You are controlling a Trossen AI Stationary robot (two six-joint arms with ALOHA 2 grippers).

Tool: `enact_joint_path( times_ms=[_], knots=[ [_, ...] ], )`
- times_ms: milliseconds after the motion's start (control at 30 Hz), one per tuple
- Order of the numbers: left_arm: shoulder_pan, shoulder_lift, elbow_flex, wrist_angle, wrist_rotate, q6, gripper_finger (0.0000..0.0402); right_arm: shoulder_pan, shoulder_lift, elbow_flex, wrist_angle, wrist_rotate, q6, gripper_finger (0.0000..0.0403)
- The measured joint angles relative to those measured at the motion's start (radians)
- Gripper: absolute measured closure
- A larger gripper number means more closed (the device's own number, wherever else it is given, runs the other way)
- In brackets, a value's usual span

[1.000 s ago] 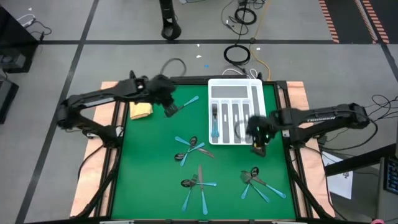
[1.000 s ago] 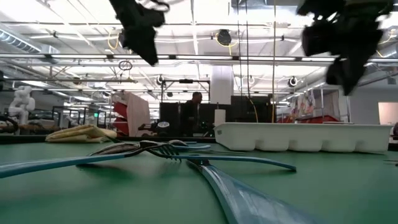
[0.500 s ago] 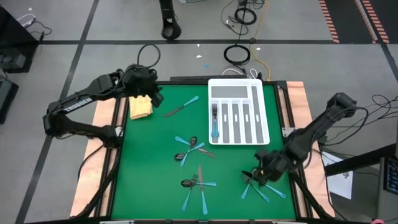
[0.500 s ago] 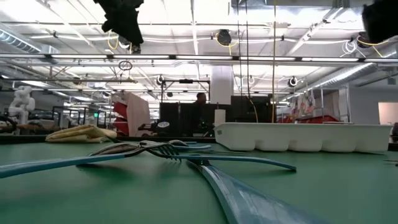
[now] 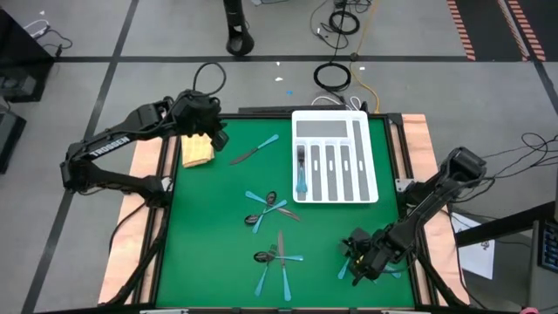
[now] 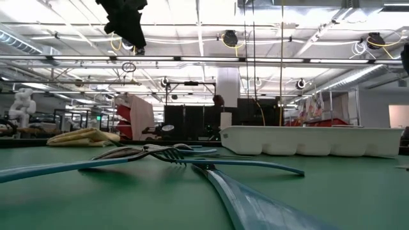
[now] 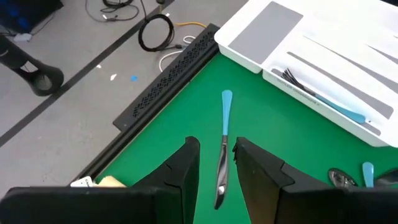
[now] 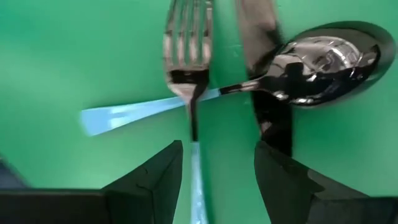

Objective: Sort silverware
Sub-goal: Put the blue fork into the silverware organizer

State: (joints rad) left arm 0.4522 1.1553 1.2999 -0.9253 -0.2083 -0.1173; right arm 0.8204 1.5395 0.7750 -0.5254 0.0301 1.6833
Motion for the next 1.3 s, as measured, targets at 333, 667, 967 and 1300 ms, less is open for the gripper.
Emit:
enact_joint_path(
  times_ms=[333, 667, 967, 1300],
  knots=[
    [0.000, 0.000, 0.000, 0.002, 0.002, -0.001, 0.0292, 0.000, 0.093, 0.007, 0.008, 0.007, 0.072, 0.0262],
    [0.000, 0.000, 0.000, 0.003, -0.002, 0.001, 0.0292, -0.003, 0.041, -0.004, -0.001, -0.028, 0.078, 0.0398],
    [0.000, 0.000, 0.000, 0.003, 0.010, -0.005, 0.0292, -0.002, -0.118, -0.004, 0.100, 0.113, 0.085, 0.0402],
    [0.000, 0.030, 0.000, 0.095, 0.173, -0.058, 0.0292, -0.079, -0.373, -0.002, 0.109, 0.791, -0.121, 0.0402]
  ],
)
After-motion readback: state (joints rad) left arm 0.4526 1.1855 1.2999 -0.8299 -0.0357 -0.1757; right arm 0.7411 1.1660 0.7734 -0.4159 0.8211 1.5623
